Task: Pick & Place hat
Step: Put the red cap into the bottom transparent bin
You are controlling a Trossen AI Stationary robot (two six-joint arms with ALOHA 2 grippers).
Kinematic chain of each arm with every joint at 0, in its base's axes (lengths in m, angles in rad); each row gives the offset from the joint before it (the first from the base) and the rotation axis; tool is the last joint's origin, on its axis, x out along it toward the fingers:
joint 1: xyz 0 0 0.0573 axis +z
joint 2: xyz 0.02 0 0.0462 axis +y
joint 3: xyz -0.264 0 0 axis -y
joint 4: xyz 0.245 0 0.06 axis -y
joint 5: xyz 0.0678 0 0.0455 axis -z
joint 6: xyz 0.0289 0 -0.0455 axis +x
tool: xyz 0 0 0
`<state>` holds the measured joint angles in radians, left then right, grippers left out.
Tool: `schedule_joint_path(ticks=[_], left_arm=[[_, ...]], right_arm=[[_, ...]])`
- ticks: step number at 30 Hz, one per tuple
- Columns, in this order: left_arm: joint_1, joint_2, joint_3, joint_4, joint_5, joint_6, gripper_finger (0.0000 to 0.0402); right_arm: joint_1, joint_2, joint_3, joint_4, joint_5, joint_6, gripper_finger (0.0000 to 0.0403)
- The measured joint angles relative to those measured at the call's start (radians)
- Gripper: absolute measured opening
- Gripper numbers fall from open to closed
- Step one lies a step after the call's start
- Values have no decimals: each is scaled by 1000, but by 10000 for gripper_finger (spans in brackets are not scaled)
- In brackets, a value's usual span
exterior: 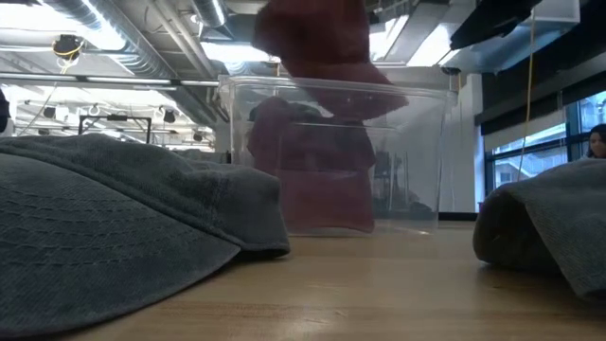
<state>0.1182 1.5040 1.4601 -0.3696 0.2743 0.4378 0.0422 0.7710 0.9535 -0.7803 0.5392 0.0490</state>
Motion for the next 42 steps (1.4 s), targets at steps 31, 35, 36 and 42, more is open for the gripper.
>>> schedule_joint_path(ticks=[31, 35, 36, 42], left_arm=[[28, 200, 0, -63, 227, 108, 24], [28, 240, 0, -57, 226, 108, 24], [28, 250, 0, -57, 225, 108, 24], [28, 266, 0, -41, 215, 109, 29]], right_arm=[[-2, 8, -79, 103, 19, 24, 236], [-2, 17, -79, 103, 19, 27, 236], [-2, 20, -79, 103, 19, 26, 236], [-2, 29, -79, 102, 19, 23, 236]])
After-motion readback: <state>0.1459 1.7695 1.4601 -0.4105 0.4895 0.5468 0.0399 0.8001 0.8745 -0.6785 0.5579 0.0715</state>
